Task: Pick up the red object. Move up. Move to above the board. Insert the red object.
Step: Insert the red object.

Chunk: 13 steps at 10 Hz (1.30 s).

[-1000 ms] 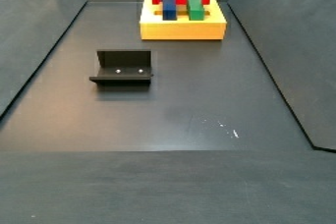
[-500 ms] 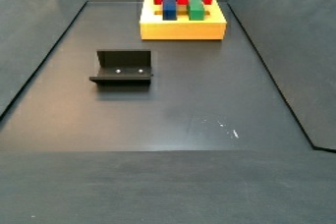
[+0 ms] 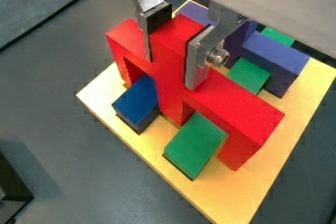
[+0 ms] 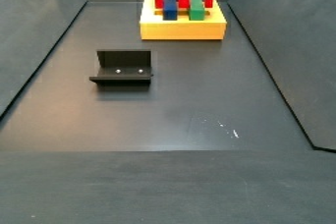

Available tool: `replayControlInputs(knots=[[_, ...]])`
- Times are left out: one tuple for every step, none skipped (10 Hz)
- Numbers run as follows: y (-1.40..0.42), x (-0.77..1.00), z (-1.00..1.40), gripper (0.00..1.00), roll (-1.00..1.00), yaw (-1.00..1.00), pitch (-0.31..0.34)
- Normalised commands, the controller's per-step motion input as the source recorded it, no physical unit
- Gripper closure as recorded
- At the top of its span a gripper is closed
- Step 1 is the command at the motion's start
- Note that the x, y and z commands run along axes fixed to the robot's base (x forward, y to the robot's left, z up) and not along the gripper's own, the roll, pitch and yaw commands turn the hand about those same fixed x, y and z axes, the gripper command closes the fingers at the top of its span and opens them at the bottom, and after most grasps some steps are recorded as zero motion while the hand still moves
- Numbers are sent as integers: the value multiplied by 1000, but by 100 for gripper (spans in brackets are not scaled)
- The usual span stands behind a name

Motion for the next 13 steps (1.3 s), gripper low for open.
replayControlInputs(knots=[[0,157,-314,100,19,0,-27],[0,129,-137,100,0,0,-14],[0,31,-31,100,0,0,-1],[-23,0,-37,100,0,0,-14],[0,0,-251,100,26,0,-21],[0,-77,-277,100,36,0,-23],[0,0,-317,100,7,0,-57],[-9,180,-360,100,-9,0,-129],[-29,331,-291,100,-14,11,-91],[0,329,-317,100,-23,0,-74],[9,337,-337,100,-33,0,-61],[51,6,-400,100,0,0,-63],[66,-60,-460,100,0,0,-139]])
